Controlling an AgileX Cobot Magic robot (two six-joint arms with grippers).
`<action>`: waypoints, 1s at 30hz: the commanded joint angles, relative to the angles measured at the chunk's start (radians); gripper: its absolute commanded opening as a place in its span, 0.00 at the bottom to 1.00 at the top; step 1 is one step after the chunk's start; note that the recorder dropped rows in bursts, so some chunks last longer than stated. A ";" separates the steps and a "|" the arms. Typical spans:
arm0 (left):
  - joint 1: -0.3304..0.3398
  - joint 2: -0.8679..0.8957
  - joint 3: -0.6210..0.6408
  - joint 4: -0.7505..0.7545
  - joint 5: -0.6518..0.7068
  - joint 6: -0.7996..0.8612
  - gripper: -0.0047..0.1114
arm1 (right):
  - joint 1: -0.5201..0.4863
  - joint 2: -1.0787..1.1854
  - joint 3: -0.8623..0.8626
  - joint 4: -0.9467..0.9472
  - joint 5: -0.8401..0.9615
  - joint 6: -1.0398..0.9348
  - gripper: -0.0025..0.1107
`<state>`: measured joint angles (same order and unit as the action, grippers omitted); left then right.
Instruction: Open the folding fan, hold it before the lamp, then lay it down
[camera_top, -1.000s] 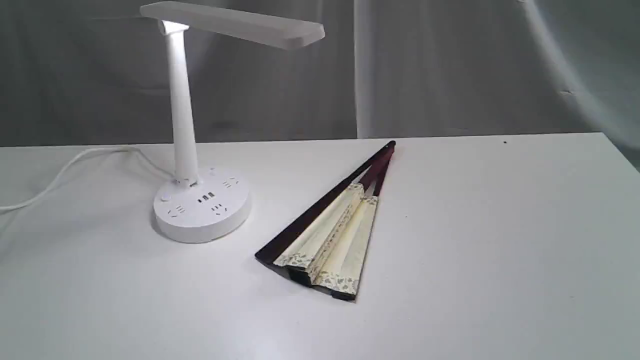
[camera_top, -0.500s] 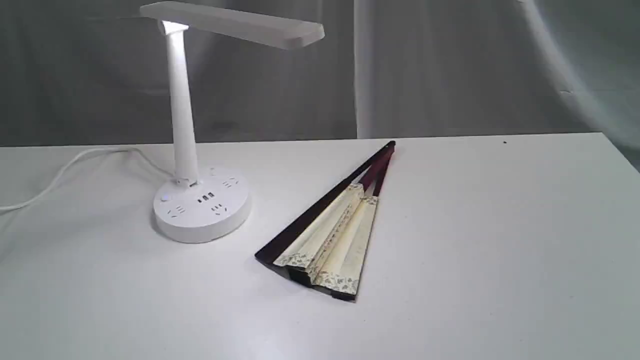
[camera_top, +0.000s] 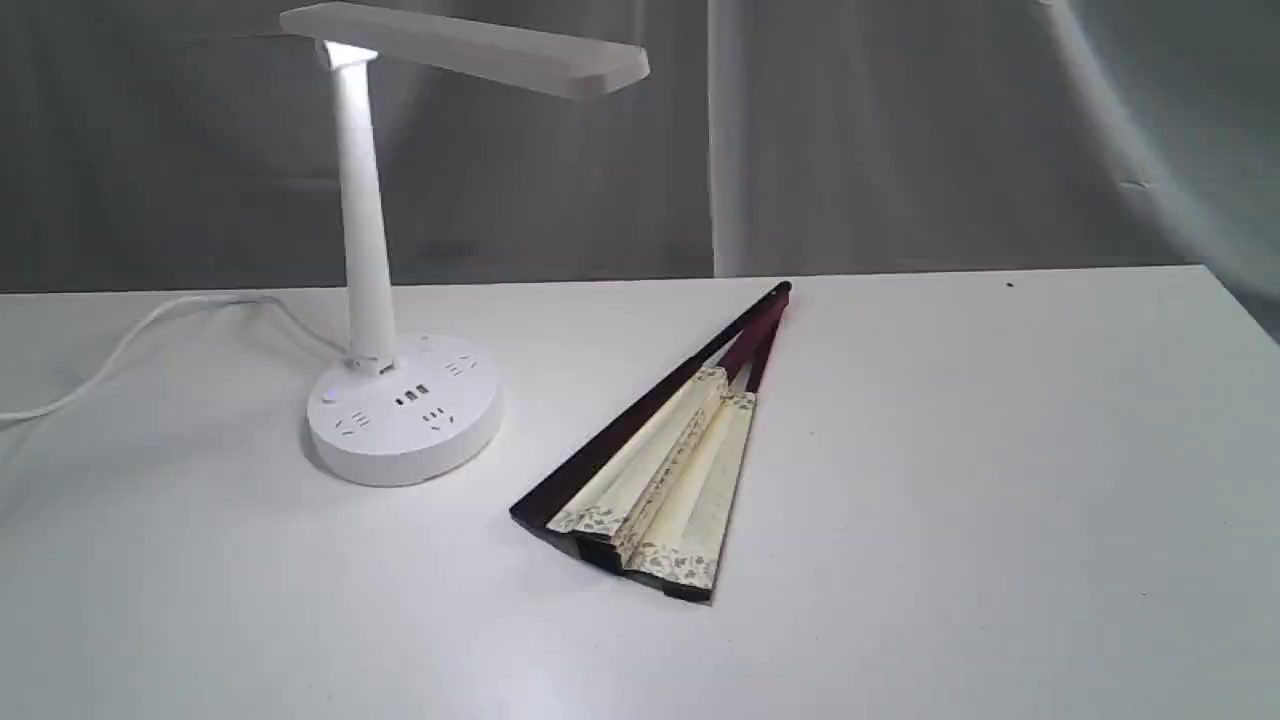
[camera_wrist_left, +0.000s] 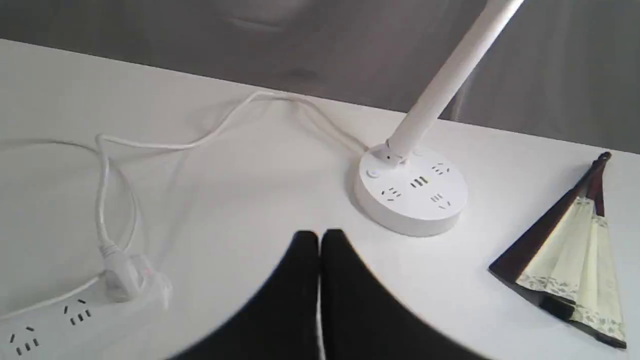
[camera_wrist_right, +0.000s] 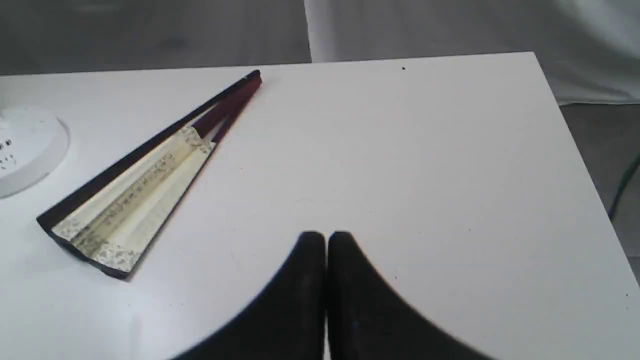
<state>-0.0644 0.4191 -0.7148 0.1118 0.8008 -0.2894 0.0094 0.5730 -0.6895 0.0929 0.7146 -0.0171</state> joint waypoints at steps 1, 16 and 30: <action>0.003 0.080 -0.001 0.002 -0.040 0.007 0.04 | 0.001 0.030 -0.006 -0.021 0.003 -0.005 0.02; 0.003 0.401 -0.001 0.002 -0.150 0.011 0.04 | 0.001 0.060 -0.006 -0.021 0.005 -0.005 0.02; 0.001 0.641 -0.001 -0.165 -0.141 0.181 0.04 | 0.001 0.060 -0.006 -0.021 0.030 -0.005 0.02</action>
<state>-0.0644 1.0430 -0.7148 -0.0172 0.6631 -0.1525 0.0094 0.6318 -0.6895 0.0802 0.7383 -0.0190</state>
